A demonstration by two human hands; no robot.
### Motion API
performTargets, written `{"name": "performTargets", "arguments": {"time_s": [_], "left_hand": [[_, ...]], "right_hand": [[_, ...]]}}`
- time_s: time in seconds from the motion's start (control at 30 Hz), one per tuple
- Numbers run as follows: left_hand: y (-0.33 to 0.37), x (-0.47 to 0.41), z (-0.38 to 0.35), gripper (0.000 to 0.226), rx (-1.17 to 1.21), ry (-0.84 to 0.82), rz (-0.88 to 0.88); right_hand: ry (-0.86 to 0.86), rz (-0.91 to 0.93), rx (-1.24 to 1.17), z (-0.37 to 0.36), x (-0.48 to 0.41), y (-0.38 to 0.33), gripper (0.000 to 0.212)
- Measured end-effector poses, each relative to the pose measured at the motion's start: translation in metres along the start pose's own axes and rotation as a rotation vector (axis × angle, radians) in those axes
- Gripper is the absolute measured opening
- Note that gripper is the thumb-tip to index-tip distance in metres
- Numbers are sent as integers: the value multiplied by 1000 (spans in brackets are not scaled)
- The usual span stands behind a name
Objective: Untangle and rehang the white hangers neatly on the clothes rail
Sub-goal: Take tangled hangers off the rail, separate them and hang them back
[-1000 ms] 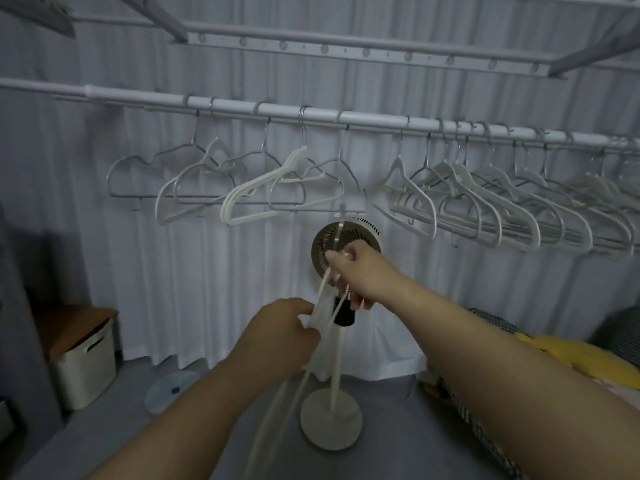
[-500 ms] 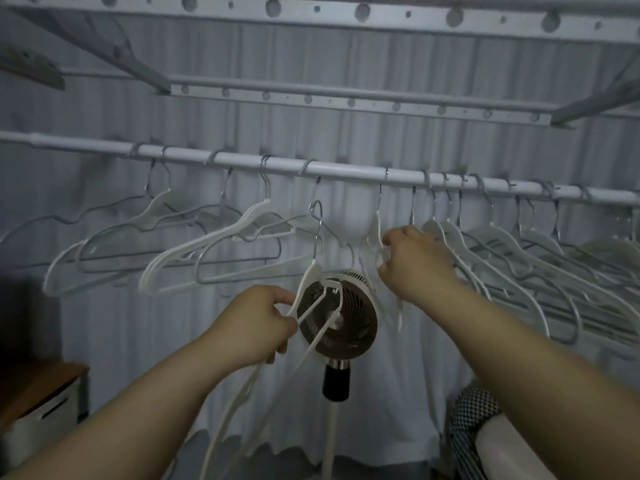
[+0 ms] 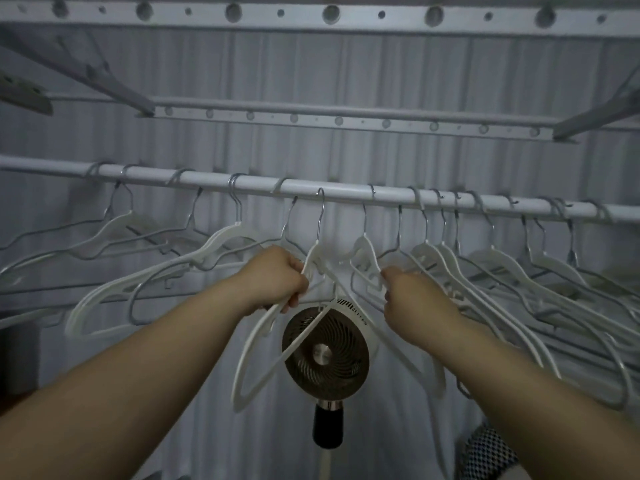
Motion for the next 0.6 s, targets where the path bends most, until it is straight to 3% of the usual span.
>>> {"name": "performTargets", "arguments": {"time_s": [0.2,0.33,0.43,0.6], "left_hand": [[-10,-16,-18,16,-28,-106,13],[-15,-33,-16,31,61,-54,35],[-8,-41,-14,16,101,-77,23],[3,-48,-10,13,137,-76,12]], "right_hand": [[18,-30,46,3,-7,6,26],[37,-64,72,6,-3,3,29],[46,-77,69,6,1,1,31],[44,-95,78,5,4,2,37]]}}
Point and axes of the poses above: each hand's wrist, its own x-axis away from the middle knuckle, its own z-axis out of the back of the hand, y = z × x, the point moved 4 cm from there along -x, towards the middle knuckle, and after that the axes turned 13 degrees about y, right-handed, at the moved point
